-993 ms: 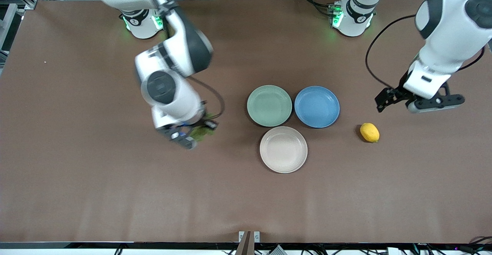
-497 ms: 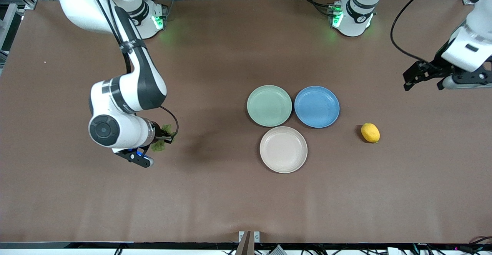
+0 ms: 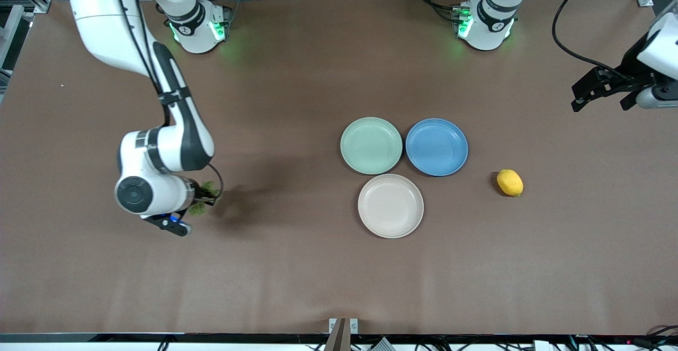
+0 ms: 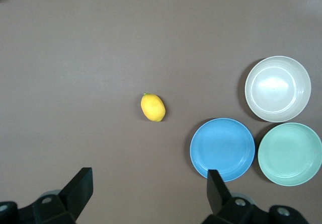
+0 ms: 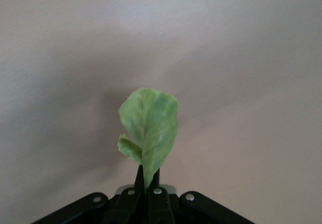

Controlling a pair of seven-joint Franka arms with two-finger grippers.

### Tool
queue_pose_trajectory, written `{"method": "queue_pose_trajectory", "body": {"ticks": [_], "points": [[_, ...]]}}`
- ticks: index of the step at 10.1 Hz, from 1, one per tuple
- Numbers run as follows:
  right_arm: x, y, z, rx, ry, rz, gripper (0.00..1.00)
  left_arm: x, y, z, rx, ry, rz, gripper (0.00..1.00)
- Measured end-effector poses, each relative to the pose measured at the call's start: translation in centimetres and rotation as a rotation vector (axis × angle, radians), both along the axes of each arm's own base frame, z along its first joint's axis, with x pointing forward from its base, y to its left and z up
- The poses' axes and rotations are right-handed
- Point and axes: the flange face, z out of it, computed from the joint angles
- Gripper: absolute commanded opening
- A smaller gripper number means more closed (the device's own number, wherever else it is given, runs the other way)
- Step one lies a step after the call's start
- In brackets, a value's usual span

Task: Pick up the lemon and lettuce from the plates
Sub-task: 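Retract the left gripper while the right gripper carries the lettuce away, then lower the lettuce onto the table, open the right gripper and withdraw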

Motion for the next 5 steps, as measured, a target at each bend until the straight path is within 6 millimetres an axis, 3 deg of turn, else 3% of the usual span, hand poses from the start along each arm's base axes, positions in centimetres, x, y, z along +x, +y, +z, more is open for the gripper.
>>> {"method": "queue_pose_trajectory", "body": {"ticks": [3, 4, 5], "points": [[0.3, -9.0, -1.6, 0.046, -0.023, 0.079, 0.0, 1.2, 0.0, 0.2, -0.017, 0.002, -0.011, 1.0], [0.1, -10.7, -2.5, 0.05, -0.042, 0.09, 0.2, 1.4, -0.3, 0.2, -0.016, 0.008, -0.036, 1.0], [-0.1, -11.0, -3.5, 0.049, -0.052, 0.094, 0.99, 1.5, -0.5, 0.3, -0.016, 0.017, -0.054, 1.0]]}}
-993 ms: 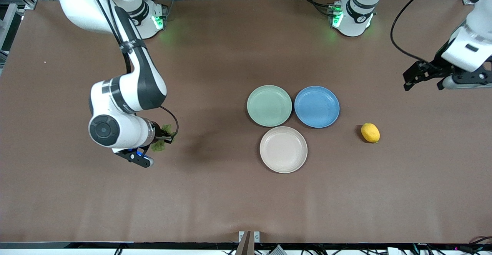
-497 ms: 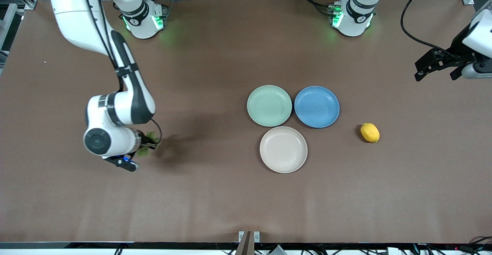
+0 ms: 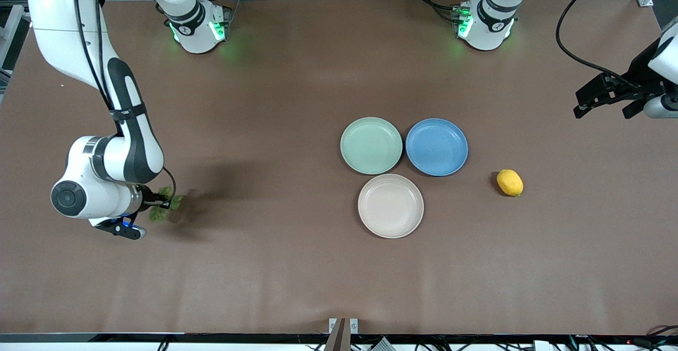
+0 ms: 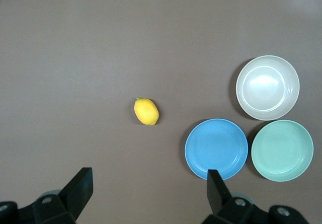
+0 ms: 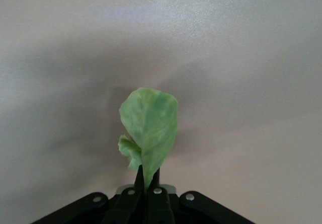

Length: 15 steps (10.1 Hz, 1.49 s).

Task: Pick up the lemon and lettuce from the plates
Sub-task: 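Lower the lettuce onto the table, open the right gripper and withdraw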

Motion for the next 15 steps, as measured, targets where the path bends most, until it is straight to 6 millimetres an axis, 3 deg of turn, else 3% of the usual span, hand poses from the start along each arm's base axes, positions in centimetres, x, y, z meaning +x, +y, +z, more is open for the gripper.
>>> {"method": "queue_pose_trajectory", "body": {"ticks": [2, 4, 7, 10, 13, 15], "points": [[-0.3, 1.0, -0.5, 0.004, 0.007, 0.013, 1.0, -0.2, 0.1, 0.1, 0.001, 0.021, -0.005, 1.0], [-0.1, 1.6, 2.5, 0.018, 0.026, 0.019, 1.0, -0.4, 0.5, 0.0, 0.002, 0.045, 0.001, 1.0], [-0.5, 2.9, 12.7, 0.054, -0.007, 0.037, 1.0, -0.3, 0.6, -0.2, 0.007, 0.05, -0.001, 1.0], [-2.2, 4.1, 22.5, 0.083, -0.066, 0.065, 1.0, -0.3, 0.4, -0.3, 0.011, 0.056, -0.007, 1.0], [-4.8, 1.6, 31.5, 0.094, -0.178, 0.035, 1.0, -0.2, 0.6, -0.4, 0.012, 0.056, -0.005, 1.0], [-6.7, -0.7, 35.1, 0.1, -0.207, 0.019, 1.0, -0.2, 0.6, -0.4, 0.012, 0.056, -0.005, 1.0]]}}
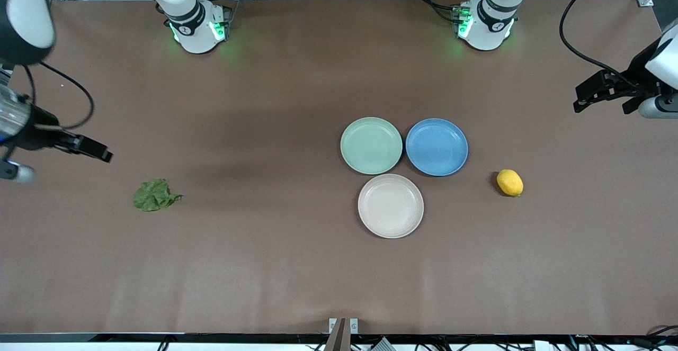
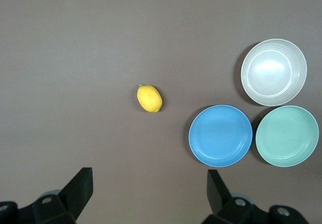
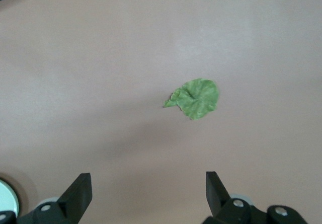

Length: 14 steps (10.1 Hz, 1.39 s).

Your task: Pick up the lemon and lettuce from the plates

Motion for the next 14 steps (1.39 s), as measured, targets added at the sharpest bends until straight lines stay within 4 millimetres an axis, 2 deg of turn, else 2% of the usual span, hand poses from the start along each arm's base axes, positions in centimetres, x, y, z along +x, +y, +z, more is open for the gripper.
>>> {"method": "queue_pose_trajectory", "body": {"ticks": [2, 4, 6, 7, 8, 9, 10, 13, 14], "points": [[-1.8, -2.3, 2.4, 0.006, -0.002, -0.022, 1.0, 0.0, 0.1, 0.0, 0.001, 0.0, 0.001, 1.0], [-3.4, -3.7, 4.3, 0.007, -0.007, -0.025, 1.0, 0.0, 0.1, 0.0, 0.001, 0.0, 0.002, 1.0], [-5.2, -4.0, 7.1, 0.005, -0.041, -0.01, 1.0, 0.0, 0.3, 0.0, 0.001, 0.001, 0.005, 1.0], [-6.0, -4.1, 7.9, -0.005, -0.038, -0.006, 1.0, 0.0, 0.3, 0.0, 0.001, 0.001, 0.005, 1.0], [-6.5, -3.7, 8.1, -0.052, -0.016, 0.017, 1.0, 0.0, 0.3, 0.0, 0.001, 0.001, 0.005, 1.0], [-6.6, -2.0, 8.0, -0.086, 0.002, 0.051, 1.0, 0.0, 0.3, 0.0, 0.001, 0.001, 0.005, 1.0], [-6.6, -1.4, 7.9, -0.086, 0.008, 0.061, 1.0, 0.0, 0.3, 0.0, 0.001, 0.001, 0.005, 1.0], [-6.9, -3.1, 7.9, -0.066, 0.018, 0.029, 1.0, 0.0, 0.3, 0.0, 0.001, 0.002, 0.005, 1.0], [-7.0, -3.1, 7.9, -0.062, 0.019, 0.03, 1.0, 0.0, 0.3, 0.0, 0.001, 0.001, 0.005, 1.0]]}}
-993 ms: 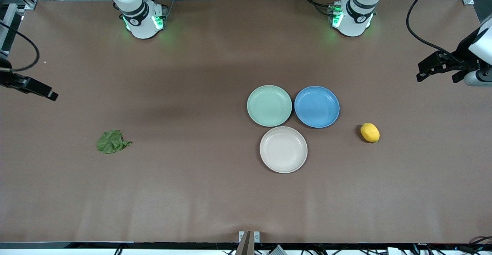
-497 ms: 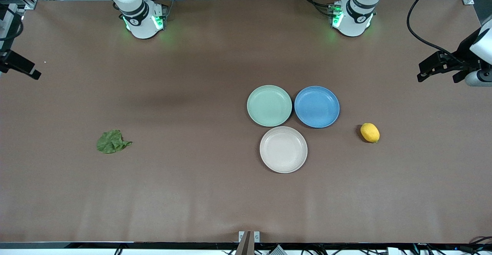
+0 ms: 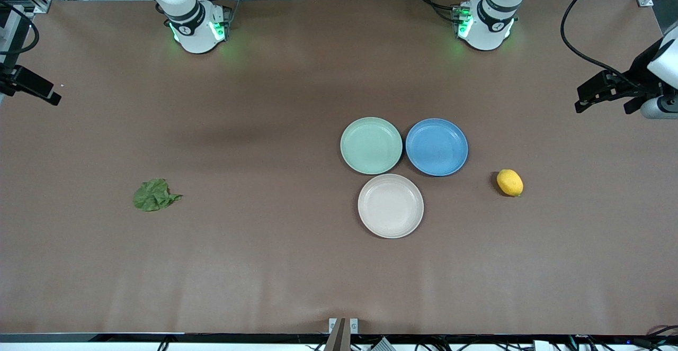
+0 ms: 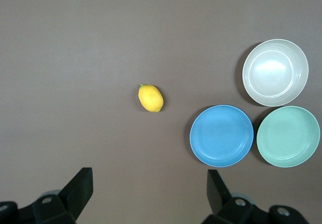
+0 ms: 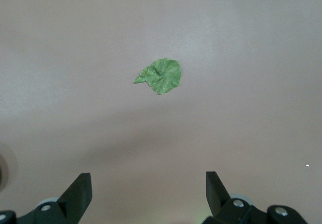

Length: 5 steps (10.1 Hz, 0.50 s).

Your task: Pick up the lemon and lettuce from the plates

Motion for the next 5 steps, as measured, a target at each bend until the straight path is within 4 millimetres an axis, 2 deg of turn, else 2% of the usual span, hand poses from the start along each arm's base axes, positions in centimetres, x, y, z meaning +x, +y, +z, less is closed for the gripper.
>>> {"method": "queue_pose_trajectory", "body": {"ticks": [5], "points": [[-0.07, 0.59, -0.07, 0.005, 0.009, 0.01, 1.0, 0.0, -0.02, 0.0, 0.0, 0.0, 0.0, 1.0]]}}
